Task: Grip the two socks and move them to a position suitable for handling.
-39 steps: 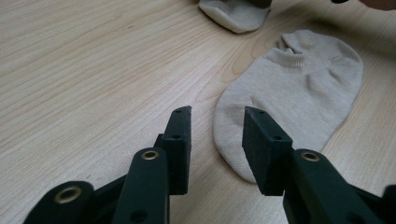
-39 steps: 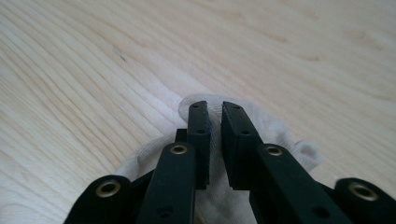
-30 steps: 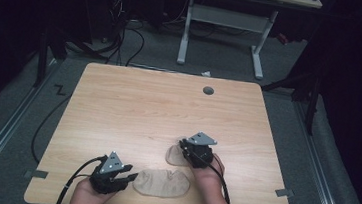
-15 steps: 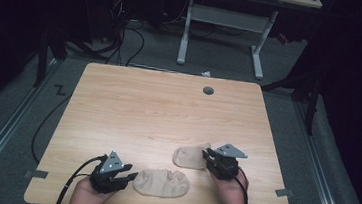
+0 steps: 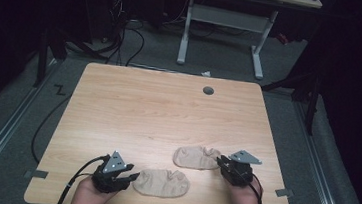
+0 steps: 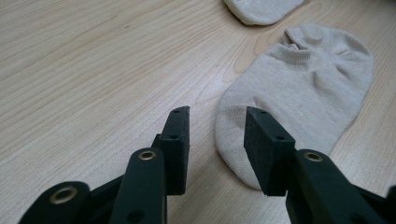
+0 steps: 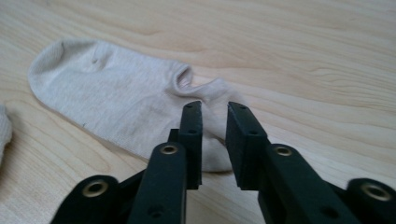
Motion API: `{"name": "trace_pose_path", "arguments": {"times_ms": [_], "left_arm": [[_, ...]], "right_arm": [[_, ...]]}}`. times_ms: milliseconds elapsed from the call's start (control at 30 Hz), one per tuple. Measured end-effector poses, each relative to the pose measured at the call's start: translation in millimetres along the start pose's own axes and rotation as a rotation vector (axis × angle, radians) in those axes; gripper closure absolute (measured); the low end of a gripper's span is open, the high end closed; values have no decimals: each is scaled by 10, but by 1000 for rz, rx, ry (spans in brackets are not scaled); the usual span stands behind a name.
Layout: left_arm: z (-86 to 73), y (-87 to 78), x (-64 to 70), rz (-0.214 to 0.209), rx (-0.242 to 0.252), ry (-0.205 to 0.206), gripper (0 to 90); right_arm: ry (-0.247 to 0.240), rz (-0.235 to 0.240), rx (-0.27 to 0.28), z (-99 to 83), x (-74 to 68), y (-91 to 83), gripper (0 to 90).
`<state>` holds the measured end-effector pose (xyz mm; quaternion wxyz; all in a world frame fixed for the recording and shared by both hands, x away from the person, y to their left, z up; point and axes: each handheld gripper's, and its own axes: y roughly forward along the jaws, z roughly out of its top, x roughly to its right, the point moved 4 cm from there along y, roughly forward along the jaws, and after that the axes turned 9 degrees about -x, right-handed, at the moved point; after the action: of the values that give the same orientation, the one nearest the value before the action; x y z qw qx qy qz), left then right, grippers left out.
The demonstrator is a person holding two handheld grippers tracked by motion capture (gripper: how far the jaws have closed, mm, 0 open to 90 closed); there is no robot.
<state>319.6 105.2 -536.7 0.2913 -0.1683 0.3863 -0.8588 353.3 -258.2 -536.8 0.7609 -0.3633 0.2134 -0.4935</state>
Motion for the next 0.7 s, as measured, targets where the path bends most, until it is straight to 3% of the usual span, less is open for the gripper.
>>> {"name": "trace_pose_path", "arguments": {"times_ms": [167,467,700], "left_arm": [[-3,5,-14,3,0,-4,613],[5,-8,-51,9,10,-12,612],[18,-5,-74,17,15,-16,612]], "right_arm": [[-32,46,-84,21,-91,213,792],[-109,74,-84,211,-483,361,792],[-105,62,-84,322,-651,454,791]]}}
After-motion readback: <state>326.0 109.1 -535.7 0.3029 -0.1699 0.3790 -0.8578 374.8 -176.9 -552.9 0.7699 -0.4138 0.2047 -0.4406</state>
